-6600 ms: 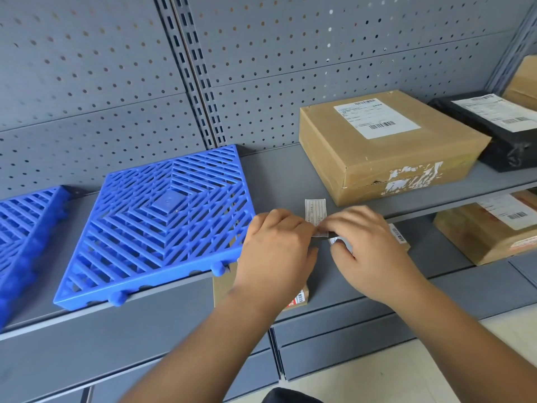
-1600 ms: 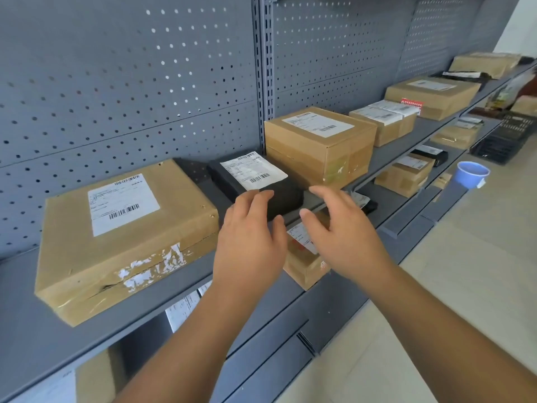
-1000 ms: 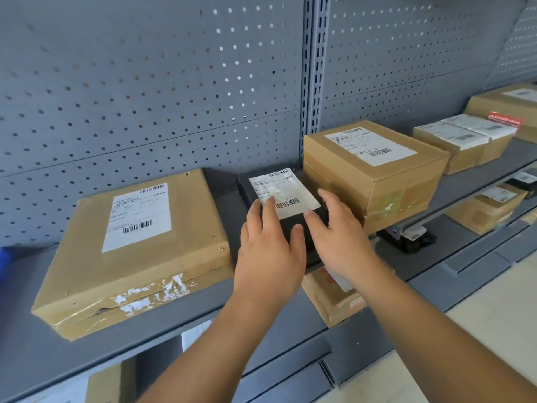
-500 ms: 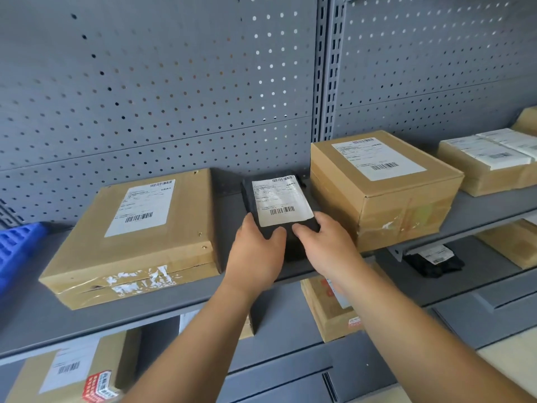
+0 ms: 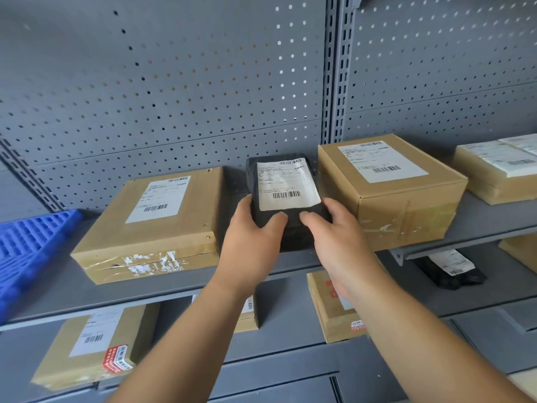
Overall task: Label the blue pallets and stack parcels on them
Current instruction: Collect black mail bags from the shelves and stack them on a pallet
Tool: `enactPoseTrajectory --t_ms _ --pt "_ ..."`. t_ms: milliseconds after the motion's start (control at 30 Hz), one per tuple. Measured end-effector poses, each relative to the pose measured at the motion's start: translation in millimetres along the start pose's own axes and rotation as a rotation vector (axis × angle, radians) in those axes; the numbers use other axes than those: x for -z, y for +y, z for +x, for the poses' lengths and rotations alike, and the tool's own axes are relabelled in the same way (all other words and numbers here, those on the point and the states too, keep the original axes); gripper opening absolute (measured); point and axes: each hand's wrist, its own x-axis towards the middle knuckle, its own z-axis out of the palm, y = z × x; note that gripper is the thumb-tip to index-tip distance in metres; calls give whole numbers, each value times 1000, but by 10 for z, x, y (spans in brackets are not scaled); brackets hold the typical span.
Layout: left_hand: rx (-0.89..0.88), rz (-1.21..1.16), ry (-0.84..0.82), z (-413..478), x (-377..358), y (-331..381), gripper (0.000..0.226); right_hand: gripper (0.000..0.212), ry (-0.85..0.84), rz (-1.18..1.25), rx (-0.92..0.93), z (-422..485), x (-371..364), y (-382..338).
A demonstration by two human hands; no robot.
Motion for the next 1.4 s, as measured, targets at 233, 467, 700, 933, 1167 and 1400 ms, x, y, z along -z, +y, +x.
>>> enactPoseTrajectory --t_ms 233,467,700,933,1167,1400 --pt "-76 -73 60 -169 212 124 28 30 -70 53 123 -120 -44 -147" --pt "-141 -172 135 -338 712 58 50 35 -146 117 260 -328 -402 -333" --pt "-140 -202 265 -567 1564 -254 48 35 -262 124 274 -697 -1223 -495" --pt "-83 -206 401 -897 2755 -677 54 32 -417 119 302 -1239 -2382 -657" --pt "-43 -179 505 -1255 3870 -1151 38 35 -552 135 270 -1815 -3526 -695" --pt "32 -171 583 -1347 4559 -1477 41 36 -626 135 239 -2074 -4284 -703"
